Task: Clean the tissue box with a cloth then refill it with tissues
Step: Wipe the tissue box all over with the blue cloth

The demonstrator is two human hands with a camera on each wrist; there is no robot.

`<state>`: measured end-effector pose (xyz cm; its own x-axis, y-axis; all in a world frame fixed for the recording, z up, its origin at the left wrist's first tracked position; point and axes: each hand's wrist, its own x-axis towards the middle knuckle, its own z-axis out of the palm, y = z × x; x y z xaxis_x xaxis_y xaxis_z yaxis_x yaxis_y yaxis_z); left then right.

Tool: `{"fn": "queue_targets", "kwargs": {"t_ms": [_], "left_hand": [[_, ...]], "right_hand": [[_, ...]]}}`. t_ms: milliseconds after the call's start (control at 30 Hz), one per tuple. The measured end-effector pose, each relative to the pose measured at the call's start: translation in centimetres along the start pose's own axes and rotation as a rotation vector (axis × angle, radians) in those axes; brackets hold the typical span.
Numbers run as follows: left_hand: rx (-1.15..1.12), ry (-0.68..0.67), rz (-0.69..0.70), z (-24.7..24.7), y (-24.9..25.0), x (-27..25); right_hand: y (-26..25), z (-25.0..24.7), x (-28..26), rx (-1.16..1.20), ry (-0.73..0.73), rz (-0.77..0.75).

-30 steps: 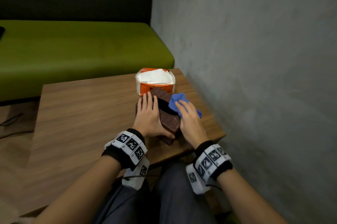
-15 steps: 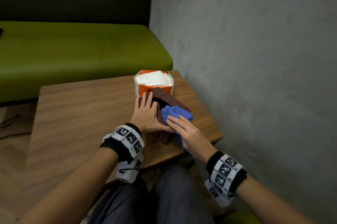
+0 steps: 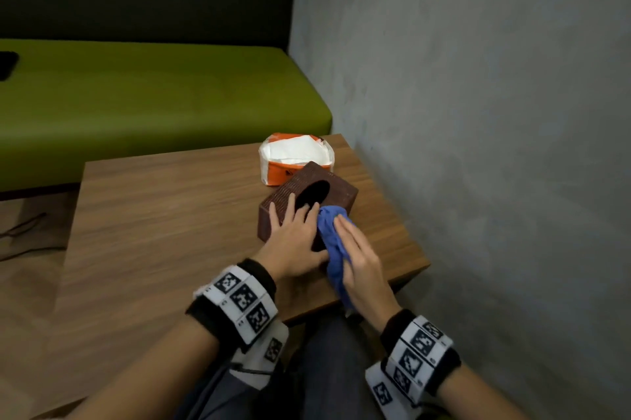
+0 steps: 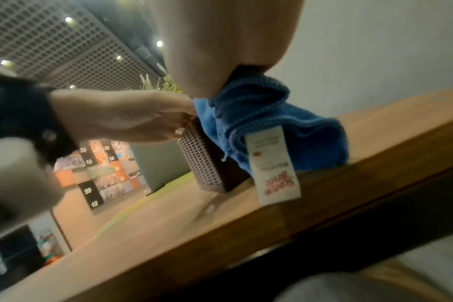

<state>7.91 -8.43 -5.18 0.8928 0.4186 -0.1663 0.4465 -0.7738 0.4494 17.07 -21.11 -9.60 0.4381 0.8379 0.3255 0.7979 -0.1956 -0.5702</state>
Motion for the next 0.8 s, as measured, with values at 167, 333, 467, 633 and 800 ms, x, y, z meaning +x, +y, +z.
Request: {"fn": "queue_targets", "kwargs": {"t_ms": [167, 333, 467, 633, 800], "left_hand": [[-0.246, 0.364, 0.108, 2.2, -2.7, 0.5], [-0.259, 0.387, 0.140, 2.0, -3.8, 0.9], [-0.279, 0.411, 0.103, 1.9, -3.7, 1.1], [-0.321, 0.382, 0.085, 1.4, -3.6, 1.6], [-0.315, 0.388, 0.061, 1.5, -3.2, 1.6]], "right_hand": [[-0.9, 0.4, 2.0, -0.158, -0.099, -0.283], [2.9, -1.2, 4.6, -0.156, -0.042, -0.112], [3.0, -1.0, 5.3, -0.177, 0.036, -0.031], [1.7, 0.4, 2.1, -0.313, -0.051, -0.398], [1.7, -0.5, 5.3, -0.176, 0.080, -0.066]]}}
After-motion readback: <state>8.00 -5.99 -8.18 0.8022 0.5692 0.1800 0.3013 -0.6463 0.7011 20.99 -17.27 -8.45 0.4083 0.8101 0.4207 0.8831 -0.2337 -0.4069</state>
